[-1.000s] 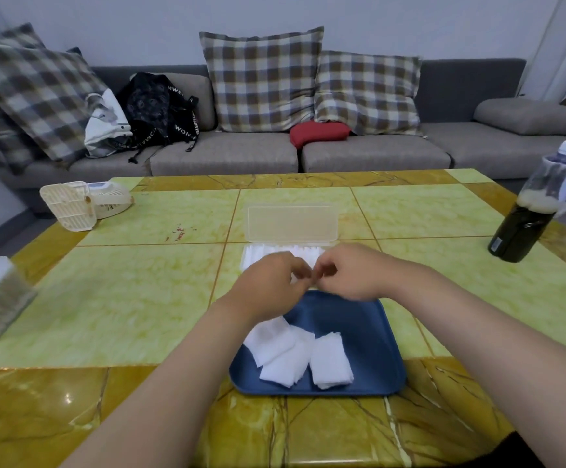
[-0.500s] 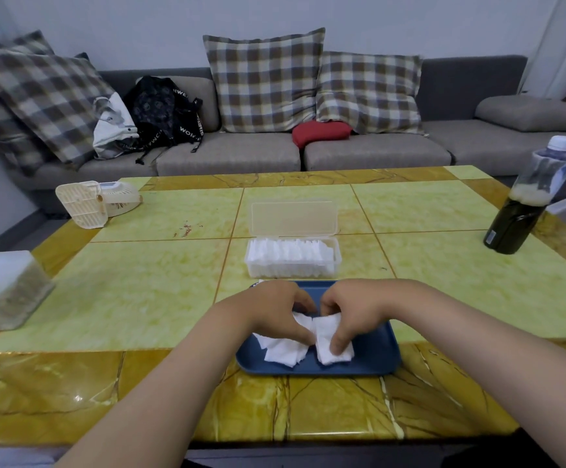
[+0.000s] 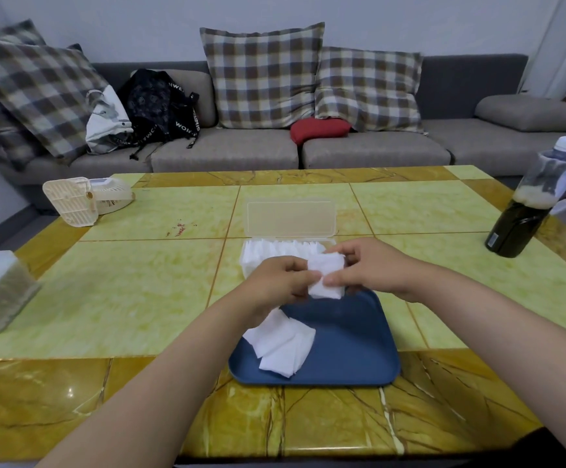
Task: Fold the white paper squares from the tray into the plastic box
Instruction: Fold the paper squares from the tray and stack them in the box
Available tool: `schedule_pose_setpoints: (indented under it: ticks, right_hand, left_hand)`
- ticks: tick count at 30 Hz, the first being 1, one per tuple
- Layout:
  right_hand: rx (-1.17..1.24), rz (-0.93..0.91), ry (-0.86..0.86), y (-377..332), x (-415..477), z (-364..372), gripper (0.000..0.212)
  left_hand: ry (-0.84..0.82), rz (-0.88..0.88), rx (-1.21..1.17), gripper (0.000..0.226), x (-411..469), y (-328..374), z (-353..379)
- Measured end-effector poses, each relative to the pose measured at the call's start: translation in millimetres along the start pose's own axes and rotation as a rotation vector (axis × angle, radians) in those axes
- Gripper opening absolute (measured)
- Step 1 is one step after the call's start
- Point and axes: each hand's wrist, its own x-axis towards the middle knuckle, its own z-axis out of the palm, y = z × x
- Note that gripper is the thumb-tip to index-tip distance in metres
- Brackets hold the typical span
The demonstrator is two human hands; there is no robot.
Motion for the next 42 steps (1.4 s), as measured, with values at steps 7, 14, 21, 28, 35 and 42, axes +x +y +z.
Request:
schedule_pose_setpoints:
  ticks: [7,14,21,28,35,42]
  right_hand:
    - [0.289,0.018,0.048,-1.0,3.3,3.5,0.017]
    - [0.412,0.106,-0.005,-13.2,5.0,5.5,0.029]
    - [0.409,0.118,0.325,-23.5,27.7,-20.9,0.030]
    - [0.418,0.197,0.400,-10.9,54.9,-24.6,0.030]
    - [0.322,0.265,0.316,-13.0,69.1,-11.7,0.023]
    - [-0.422,0.211,0.339,-8.3,78.6,6.1,0.022]
  left_hand:
    - [0.000,0.012,-0.203,0.027,0.9,2.8,2.7]
    - [0.113,0.054,-0.224,0.023,2.2,9.2,0.9]
    - [0.357,0.282,0.413,0.019,23.3,20.6,-7.1]
    - [0.251,0.443,1.099,0.032,56.8,13.7,-10.8]
    - [0.158,0.403,1.252,0.039,72.8,0.1,6.0]
    - [0.367,0.379,1.386,0.043,74.3,-3.7,-5.2]
